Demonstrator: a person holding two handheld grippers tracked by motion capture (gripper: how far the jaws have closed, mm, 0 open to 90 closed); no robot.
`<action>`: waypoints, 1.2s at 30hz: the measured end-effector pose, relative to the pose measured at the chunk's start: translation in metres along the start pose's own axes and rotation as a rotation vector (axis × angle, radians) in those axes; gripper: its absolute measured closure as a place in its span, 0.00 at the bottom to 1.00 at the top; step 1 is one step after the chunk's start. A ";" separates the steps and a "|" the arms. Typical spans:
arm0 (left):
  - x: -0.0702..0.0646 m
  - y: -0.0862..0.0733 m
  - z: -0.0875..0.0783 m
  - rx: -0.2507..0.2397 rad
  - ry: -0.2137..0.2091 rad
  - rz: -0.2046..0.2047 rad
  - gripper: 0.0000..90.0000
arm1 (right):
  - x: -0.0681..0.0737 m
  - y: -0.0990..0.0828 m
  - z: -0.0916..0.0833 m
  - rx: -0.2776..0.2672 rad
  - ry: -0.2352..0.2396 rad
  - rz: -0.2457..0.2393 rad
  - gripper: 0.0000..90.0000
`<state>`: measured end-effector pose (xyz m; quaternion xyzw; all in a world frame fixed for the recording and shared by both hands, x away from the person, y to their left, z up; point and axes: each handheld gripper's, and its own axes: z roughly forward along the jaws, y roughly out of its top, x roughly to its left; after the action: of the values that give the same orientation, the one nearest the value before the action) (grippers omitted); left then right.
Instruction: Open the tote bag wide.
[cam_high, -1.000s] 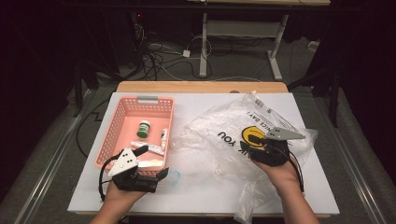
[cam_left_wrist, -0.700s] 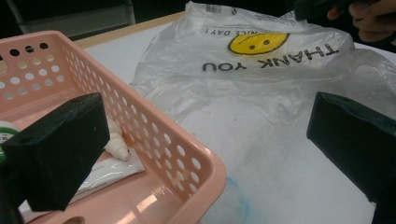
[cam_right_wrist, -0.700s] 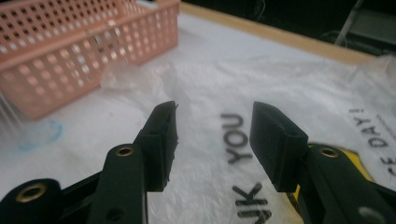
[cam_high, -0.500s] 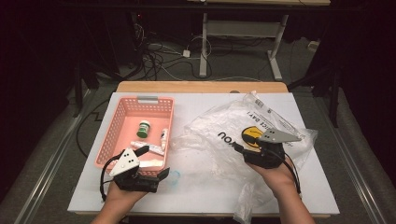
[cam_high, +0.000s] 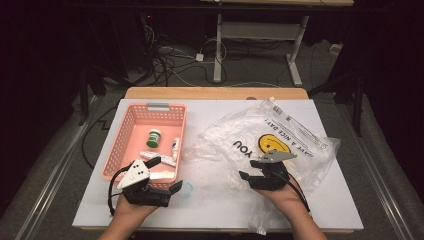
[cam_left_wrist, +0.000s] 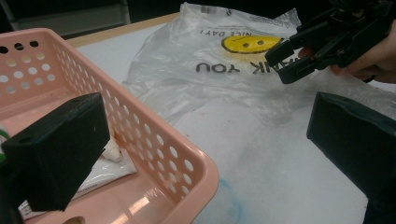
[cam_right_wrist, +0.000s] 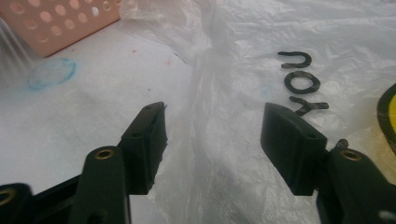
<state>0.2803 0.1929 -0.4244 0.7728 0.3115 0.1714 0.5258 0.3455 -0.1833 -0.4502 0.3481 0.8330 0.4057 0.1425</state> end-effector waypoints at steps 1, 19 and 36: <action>0.000 0.000 -0.001 0.001 0.000 0.006 0.00 | 0.001 0.001 0.002 -0.001 -0.006 0.002 0.43; -0.007 -0.001 -0.006 0.007 0.029 0.011 0.00 | 0.016 -0.004 0.025 0.102 0.004 -0.097 0.45; -0.004 -0.002 -0.008 0.002 0.028 0.007 0.00 | 0.010 -0.008 0.029 0.117 -0.027 -0.076 0.84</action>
<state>0.2717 0.1961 -0.4225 0.7720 0.3160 0.1837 0.5200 0.3501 -0.1629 -0.4746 0.3293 0.8659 0.3461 0.1484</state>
